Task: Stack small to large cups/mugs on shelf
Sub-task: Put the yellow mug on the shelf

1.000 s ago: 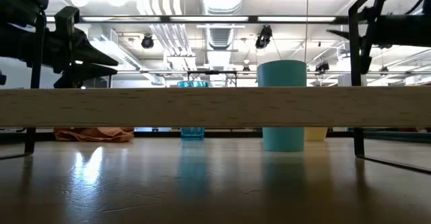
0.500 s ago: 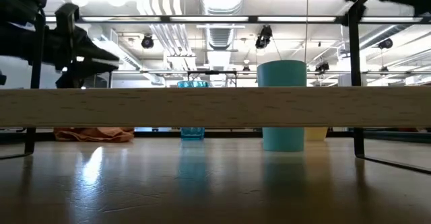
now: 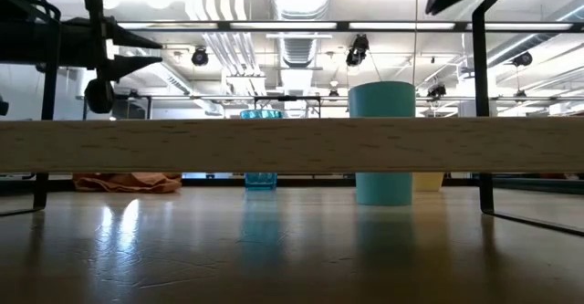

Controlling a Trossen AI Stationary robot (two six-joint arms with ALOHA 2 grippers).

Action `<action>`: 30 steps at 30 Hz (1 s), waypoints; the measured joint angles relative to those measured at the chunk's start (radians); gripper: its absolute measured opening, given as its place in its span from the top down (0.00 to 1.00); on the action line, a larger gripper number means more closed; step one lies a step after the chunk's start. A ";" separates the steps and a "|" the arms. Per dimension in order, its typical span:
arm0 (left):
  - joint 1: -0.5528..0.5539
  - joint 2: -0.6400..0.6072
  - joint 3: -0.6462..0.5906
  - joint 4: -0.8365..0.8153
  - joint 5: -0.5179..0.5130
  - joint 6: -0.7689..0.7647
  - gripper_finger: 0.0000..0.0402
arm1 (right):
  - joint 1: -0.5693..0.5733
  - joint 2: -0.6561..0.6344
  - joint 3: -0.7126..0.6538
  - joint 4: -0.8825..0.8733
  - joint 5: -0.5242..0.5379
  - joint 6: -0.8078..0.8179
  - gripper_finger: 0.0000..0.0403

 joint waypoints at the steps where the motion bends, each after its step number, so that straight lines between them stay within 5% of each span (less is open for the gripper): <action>1: 0.000 0.003 0.000 0.001 0.002 -0.004 0.80 | -0.029 0.034 0.040 -0.071 -0.086 0.041 0.87; 3: 0.000 0.008 0.000 -0.009 0.024 -0.006 0.80 | -0.105 0.094 0.084 -0.210 -0.243 0.122 0.87; 7: 0.000 0.018 -0.002 -0.014 0.053 -0.001 0.80 | -0.299 0.211 0.084 -0.455 -0.317 0.170 0.87; 11: 0.002 0.026 -0.002 -0.016 0.084 0.069 0.80 | -0.497 0.306 0.034 -0.473 -0.557 0.061 0.86; 21: 0.007 0.075 -0.002 -0.108 0.115 0.159 0.80 | -0.507 0.432 -0.005 -0.387 -0.714 -0.156 0.87; 30: 0.015 0.140 -0.002 -0.164 0.113 0.182 0.78 | -0.509 0.464 -0.029 -0.359 -0.768 -0.097 0.82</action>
